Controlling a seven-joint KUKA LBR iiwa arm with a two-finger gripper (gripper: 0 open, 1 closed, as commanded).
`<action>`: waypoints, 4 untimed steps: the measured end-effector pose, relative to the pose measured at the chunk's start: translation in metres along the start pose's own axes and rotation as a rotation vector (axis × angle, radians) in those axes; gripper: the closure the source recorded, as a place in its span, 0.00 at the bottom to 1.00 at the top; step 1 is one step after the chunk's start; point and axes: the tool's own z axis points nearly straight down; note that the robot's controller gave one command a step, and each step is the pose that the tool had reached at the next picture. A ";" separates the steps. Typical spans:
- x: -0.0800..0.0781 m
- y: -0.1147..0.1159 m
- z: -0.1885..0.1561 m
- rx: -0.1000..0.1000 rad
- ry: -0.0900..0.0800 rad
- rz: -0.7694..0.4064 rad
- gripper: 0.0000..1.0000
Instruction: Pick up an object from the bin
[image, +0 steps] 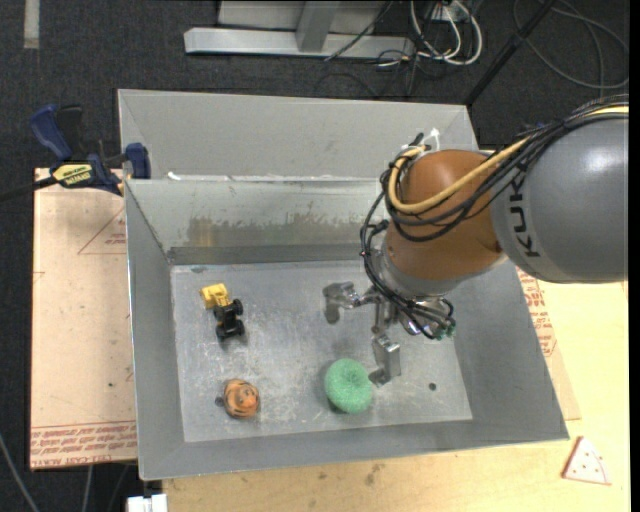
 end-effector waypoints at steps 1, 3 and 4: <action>-0.001 -0.005 0.016 0.002 -0.002 0.008 0.00; 0.009 0.009 0.049 -0.001 0.003 -0.189 0.00; 0.037 0.000 0.057 0.001 -0.002 -0.260 1.00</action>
Offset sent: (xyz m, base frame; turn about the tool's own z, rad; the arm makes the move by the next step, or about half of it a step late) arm -0.0329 -0.0108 -0.0715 -0.2340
